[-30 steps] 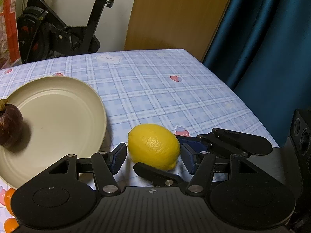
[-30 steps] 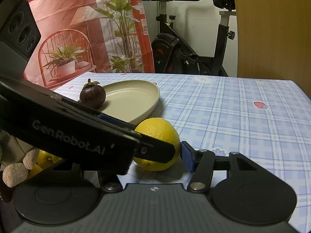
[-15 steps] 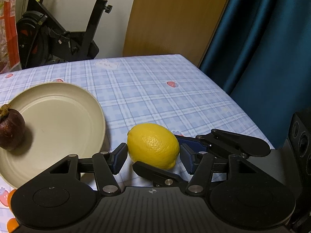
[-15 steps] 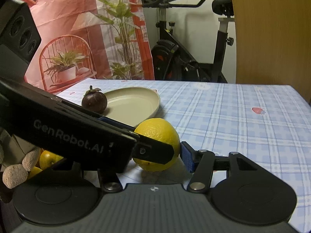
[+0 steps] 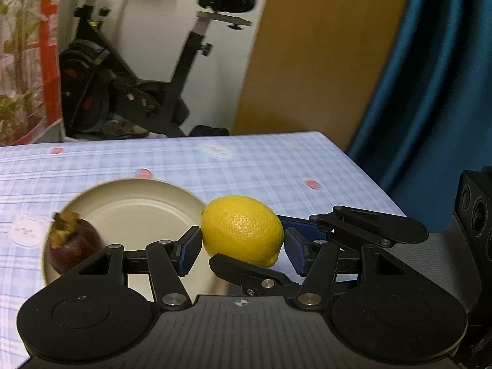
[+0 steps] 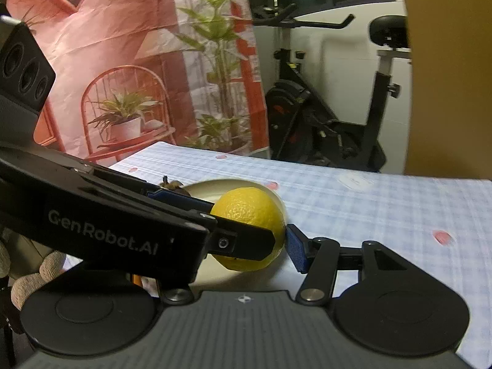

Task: Organize fruits
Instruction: 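Lift the lemon with the left gripper and carry it over the plate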

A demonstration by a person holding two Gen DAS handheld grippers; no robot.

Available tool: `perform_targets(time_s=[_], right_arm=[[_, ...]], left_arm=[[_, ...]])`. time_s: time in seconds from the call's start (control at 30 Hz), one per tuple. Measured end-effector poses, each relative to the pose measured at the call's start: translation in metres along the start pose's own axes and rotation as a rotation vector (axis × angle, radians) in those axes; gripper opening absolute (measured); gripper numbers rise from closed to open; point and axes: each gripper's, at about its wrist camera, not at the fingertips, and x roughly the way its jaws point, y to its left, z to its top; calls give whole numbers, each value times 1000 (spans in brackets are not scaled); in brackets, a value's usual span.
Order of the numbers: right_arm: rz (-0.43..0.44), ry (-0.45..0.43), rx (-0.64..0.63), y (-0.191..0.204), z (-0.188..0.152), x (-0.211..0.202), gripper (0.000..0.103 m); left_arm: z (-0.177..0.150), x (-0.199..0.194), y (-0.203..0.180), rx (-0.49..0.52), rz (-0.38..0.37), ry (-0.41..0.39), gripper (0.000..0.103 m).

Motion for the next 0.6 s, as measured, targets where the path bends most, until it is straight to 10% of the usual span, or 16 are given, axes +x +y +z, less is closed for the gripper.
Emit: perform_targets(time_s=[0.6], right_arm=[[92,123,-92,6,29,104,58]], left_arm=[[24,32,71,-150,101,24,60]])
